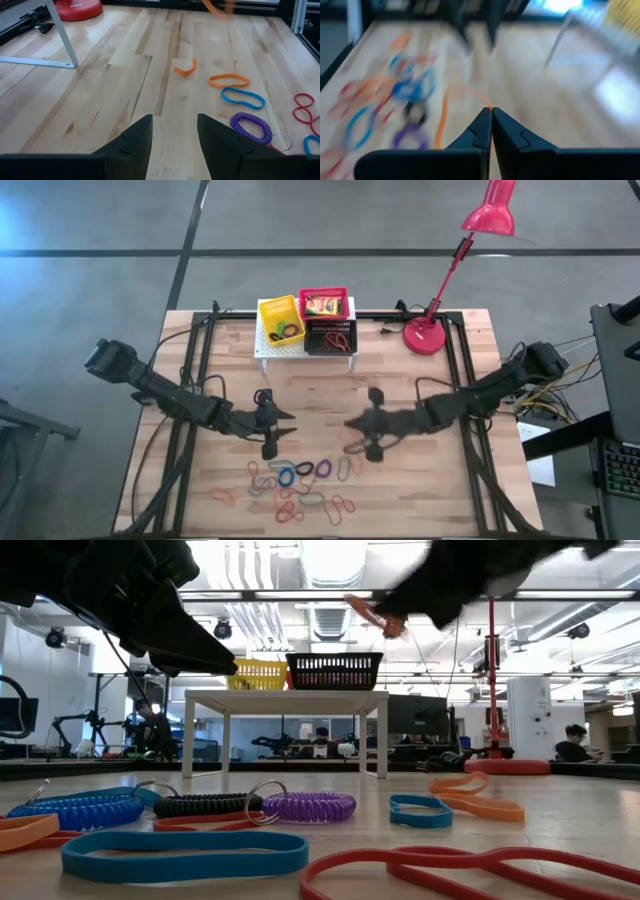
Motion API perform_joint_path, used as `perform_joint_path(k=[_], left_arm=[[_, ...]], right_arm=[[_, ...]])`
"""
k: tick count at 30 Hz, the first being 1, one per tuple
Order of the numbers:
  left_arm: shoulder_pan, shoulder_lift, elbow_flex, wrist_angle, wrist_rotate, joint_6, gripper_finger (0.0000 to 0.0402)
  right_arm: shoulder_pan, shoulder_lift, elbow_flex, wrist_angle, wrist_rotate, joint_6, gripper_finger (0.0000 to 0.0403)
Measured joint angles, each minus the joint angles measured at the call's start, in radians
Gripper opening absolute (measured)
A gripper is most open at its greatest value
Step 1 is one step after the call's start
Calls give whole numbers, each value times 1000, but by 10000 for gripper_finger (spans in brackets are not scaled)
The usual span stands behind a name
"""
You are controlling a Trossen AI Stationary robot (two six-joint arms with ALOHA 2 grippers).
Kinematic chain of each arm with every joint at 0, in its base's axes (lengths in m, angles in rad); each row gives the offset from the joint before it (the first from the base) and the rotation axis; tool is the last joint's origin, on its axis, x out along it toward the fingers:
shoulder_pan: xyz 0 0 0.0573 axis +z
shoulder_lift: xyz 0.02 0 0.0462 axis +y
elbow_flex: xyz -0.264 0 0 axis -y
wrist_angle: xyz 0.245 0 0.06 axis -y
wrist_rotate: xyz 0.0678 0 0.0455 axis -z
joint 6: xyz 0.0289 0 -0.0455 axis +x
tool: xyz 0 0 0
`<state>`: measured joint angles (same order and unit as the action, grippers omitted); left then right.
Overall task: Pick & Place Office Desk Supplies
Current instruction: Put the orange rubber band into the black bin on the shelf
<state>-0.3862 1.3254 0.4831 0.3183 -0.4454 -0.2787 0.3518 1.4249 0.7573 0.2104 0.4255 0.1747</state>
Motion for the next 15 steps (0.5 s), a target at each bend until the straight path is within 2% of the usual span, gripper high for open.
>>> perform_joint_path(k=[3, 6, 11, 15], left_arm=[[0, 0, 0, 2, 0, 0, 163], [2, 0, 0, 2, 0, 0, 163], [2, 0, 0, 2, 0, 0, 163], [2, 0, 0, 2, 0, -4, 163]], right_arm=[[-91, 3, 35, 93, 0, -77, 8], [-202, 5, 87, 108, 1, -121, 8], [-382, 5, 177, 98, 3, -127, 8], [-502, 5, 231, 15, 2, -122, 8]])
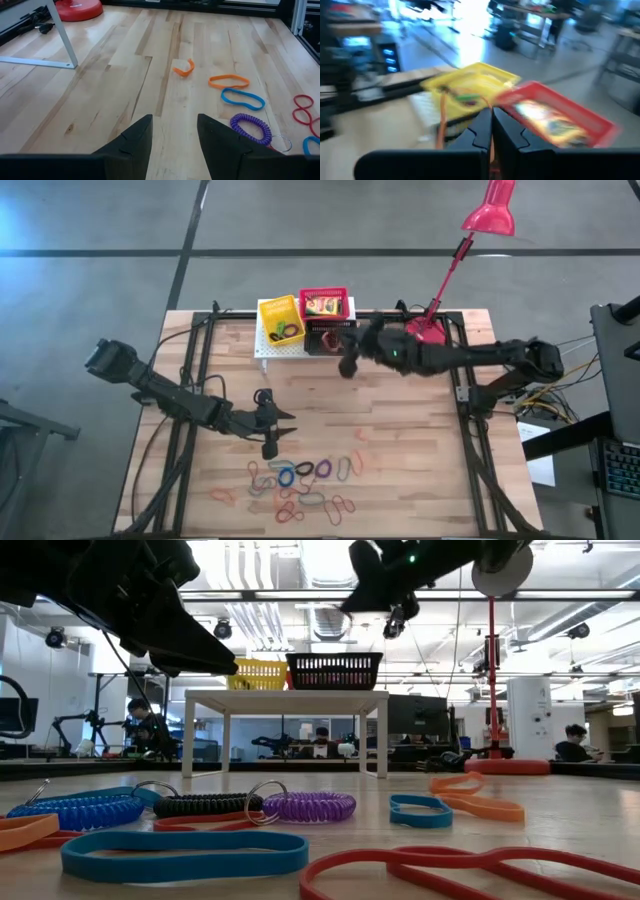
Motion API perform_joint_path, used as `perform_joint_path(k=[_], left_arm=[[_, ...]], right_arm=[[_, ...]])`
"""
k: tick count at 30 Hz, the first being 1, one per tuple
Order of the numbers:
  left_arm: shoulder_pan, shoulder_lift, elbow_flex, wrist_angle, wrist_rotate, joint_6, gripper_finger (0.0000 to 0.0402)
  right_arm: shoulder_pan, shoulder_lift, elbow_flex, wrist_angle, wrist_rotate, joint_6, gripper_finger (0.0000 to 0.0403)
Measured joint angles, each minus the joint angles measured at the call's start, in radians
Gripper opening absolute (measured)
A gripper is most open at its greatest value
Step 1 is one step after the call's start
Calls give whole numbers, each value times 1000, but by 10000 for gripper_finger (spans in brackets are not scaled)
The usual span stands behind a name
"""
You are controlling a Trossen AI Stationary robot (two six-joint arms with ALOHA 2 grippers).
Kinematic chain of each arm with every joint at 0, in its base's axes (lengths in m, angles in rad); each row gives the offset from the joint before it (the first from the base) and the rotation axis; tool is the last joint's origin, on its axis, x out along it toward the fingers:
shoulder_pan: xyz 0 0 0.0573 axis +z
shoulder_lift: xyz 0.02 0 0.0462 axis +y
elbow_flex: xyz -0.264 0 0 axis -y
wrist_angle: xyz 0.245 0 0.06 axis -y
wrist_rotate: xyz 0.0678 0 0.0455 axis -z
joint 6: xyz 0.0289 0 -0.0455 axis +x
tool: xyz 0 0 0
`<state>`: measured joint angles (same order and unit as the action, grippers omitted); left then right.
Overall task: Pick & Place Office Desk Supplies
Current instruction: Put the orange rubber band into the black bin on the shelf
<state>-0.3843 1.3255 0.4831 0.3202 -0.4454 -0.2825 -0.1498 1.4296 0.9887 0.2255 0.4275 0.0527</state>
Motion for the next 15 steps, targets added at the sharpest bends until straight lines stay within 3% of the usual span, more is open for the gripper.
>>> perform_joint_path(k=[6, 15], left_arm=[[0, 0, 0, 0, 0, -3, 163], [3, 0, 0, 0, -9, -3, 163]], right_arm=[[-97, 0, 20, -65, -62, 23, 8], [-106, 116, 57, -58, -90, 21, 8]])
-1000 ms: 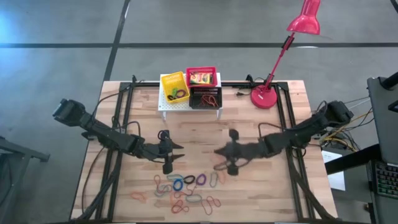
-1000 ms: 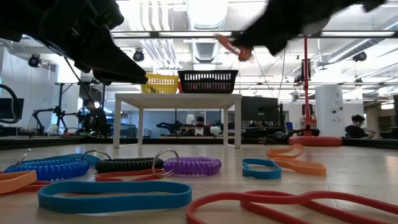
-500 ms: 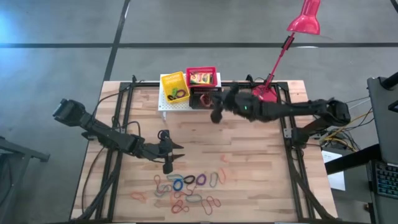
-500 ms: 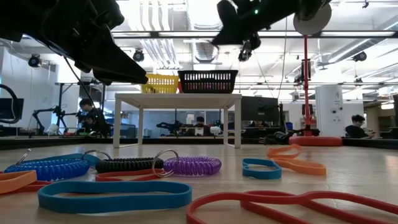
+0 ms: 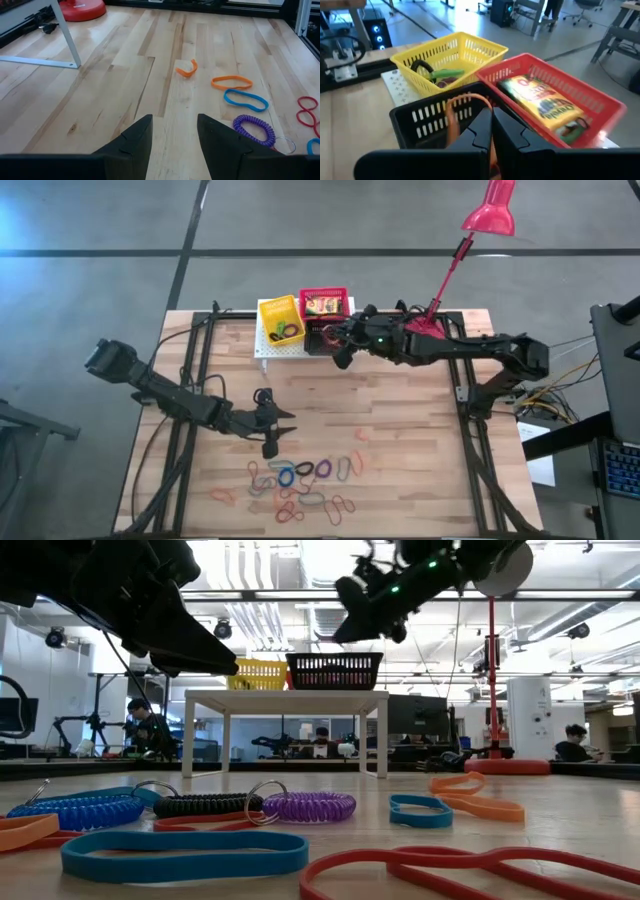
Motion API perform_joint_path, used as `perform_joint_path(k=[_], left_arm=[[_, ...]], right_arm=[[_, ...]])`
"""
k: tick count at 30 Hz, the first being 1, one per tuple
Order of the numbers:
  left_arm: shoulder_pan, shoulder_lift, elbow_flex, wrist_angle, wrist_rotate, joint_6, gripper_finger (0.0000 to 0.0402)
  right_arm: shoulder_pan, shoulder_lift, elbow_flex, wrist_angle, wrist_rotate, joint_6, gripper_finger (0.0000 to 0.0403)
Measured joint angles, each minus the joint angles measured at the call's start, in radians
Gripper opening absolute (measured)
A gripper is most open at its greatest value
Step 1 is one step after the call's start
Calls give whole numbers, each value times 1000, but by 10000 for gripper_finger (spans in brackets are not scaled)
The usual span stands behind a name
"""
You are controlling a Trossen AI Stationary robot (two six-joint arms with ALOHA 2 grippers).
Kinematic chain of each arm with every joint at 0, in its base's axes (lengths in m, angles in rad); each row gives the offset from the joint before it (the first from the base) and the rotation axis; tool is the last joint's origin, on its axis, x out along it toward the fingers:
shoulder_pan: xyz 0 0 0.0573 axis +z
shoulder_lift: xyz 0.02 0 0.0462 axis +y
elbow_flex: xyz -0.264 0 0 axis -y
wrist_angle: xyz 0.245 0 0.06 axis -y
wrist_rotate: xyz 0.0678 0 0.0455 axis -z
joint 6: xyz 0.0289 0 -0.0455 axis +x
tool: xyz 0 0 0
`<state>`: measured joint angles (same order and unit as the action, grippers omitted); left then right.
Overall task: Pick & Place Office Desk Supplies
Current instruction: Put the orange rubber band into the black bin on the shelf
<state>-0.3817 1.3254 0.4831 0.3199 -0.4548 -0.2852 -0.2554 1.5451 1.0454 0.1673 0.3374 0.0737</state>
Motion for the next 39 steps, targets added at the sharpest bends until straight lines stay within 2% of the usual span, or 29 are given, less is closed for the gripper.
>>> perform_joint_path(k=[5, 8, 13, 19, 23, 28, 34, 39], left_arm=[[0, 0, 0, 0, -1, 0, 163], [0, 0, 0, 0, -1, -3, 163], [0, 0, 0, 0, -1, -12, 163], [0, 0, 0, 0, 0, -12, 163], [0, 0, 0, 0, 0, -12, 163], [0, 0, 0, 0, 0, -12, 163], [0, 0, 0, 0, 1, -12, 163], [0, 0, 0, 1, 1, -12, 163]], right_arm=[[-6, 99, 101, -14, 3, -30, 9], [-14, 136, 191, -137, 4, -29, 18], [-30, 169, 313, -367, 4, -25, 66], [-28, 142, 360, -458, 4, -27, 136], [-3, 85, 366, -520, 5, -23, 162], [96, -4, 321, -566, 5, -2, 163], [283, -85, 209, -581, 13, 76, 145], [447, -112, 87, -582, 127, 184, 130]])
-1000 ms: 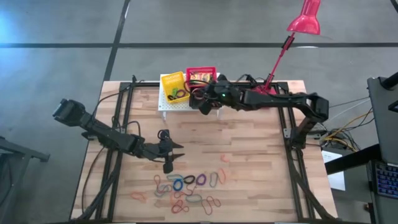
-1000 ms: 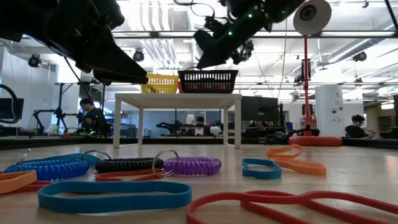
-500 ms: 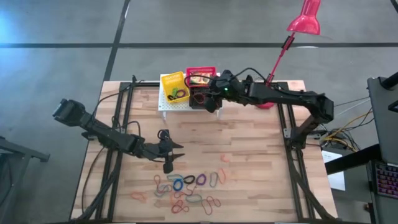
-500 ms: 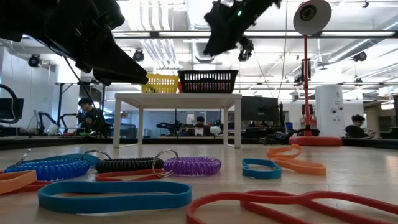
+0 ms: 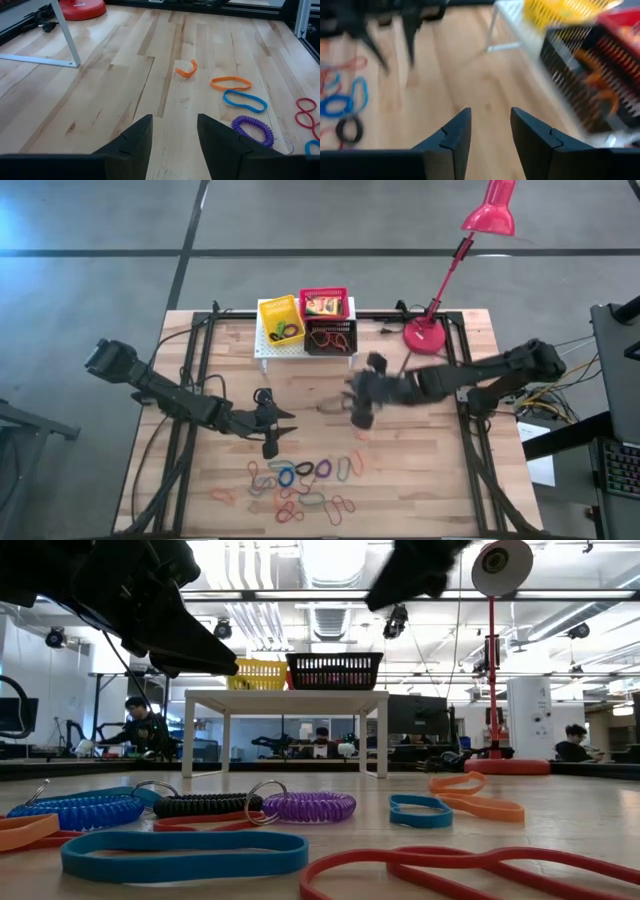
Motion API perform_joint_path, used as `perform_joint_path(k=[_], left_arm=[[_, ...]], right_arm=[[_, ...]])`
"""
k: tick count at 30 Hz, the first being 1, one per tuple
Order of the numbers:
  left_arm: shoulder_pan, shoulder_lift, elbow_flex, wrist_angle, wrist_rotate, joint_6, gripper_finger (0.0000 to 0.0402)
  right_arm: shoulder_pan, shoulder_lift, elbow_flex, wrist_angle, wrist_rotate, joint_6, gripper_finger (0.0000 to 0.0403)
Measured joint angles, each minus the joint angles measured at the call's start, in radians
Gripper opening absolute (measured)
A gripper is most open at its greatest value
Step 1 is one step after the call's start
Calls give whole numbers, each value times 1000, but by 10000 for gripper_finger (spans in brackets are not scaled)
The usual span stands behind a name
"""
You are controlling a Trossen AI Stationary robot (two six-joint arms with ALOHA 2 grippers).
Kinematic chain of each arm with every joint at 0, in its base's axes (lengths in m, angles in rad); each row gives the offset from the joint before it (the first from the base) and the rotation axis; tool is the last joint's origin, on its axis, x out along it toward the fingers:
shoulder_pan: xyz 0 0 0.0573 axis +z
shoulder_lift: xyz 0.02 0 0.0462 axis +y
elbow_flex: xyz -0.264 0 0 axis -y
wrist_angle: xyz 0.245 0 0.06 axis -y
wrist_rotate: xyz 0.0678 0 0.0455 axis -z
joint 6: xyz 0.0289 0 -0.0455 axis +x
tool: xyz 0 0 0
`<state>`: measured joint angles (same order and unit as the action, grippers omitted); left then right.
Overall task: Pick & Place Office Desk Supplies
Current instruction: Put the orange rubber band into the black bin on the shelf
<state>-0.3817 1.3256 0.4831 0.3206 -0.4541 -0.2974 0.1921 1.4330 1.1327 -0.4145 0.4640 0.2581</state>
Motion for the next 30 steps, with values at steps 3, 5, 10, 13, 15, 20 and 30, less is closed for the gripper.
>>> perform_joint_path(k=[3, 5, 10, 13, 15, 20, 30], left_arm=[[0, 0, 0, 1, 0, 1, 163], [0, 0, 0, 3, 0, 3, 163], [0, 0, 0, 4, -1, 5, 163], [0, 0, 0, 4, -1, 5, 163], [0, 0, 0, 4, -1, 5, 163], [0, 0, 0, 4, -1, 5, 163], [0, 0, 0, 4, -1, 2, 163]], right_arm=[[79, -2, -66, 4, 67, 75, 123], [120, -2, -106, 2, 93, 125, 119], [166, 2, -170, 9, 114, 248, 110], [172, 2, -188, 10, 116, 292, 105], [172, 2, -191, 7, 116, 307, 102], [172, 1, -184, 7, 116, 305, 94], [185, 0, -112, -17, 107, 224, 82]])
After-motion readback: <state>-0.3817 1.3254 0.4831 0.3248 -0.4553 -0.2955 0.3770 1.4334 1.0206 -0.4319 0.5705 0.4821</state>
